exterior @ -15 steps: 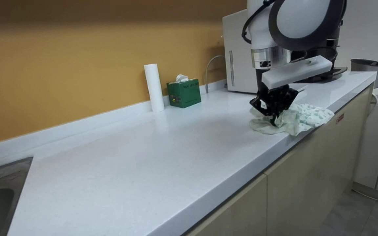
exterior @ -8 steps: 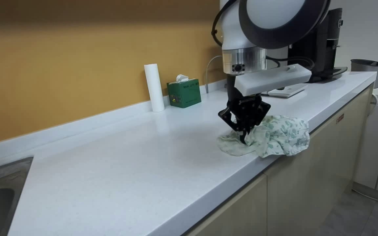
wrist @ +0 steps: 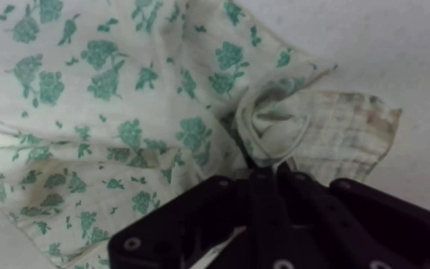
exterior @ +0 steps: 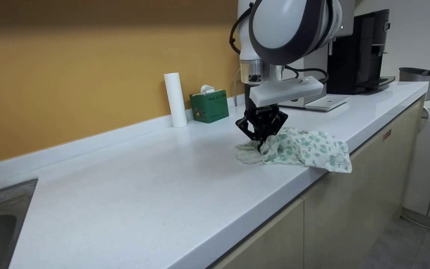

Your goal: Use the cloth on the right to wipe the counter

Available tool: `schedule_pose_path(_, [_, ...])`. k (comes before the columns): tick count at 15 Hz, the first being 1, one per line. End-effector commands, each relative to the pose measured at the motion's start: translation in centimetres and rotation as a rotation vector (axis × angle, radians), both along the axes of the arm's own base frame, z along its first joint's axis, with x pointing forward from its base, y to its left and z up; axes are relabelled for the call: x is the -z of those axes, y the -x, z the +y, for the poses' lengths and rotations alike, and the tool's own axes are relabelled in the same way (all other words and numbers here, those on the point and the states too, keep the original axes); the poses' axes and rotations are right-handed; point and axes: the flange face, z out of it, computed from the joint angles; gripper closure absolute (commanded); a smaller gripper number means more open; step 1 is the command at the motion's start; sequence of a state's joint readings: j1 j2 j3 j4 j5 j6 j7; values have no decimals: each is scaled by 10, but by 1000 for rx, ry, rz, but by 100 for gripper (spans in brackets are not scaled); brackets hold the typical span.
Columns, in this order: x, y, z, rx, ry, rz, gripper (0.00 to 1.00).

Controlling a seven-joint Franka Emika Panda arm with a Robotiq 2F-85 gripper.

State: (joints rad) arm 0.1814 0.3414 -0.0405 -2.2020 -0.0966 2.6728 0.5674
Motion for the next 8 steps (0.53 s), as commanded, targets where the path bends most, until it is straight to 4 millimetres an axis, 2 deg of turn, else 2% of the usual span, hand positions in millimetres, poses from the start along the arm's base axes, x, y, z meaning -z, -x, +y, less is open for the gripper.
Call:
schedule_pose_path(1, [14,-33,-28,20,26,3,99])
schedule_pose_path(5, [11,-48,-37,3,-42,-14,99])
schedule_pose_path(8, [5,-51,-54,48,-27,-32,99])
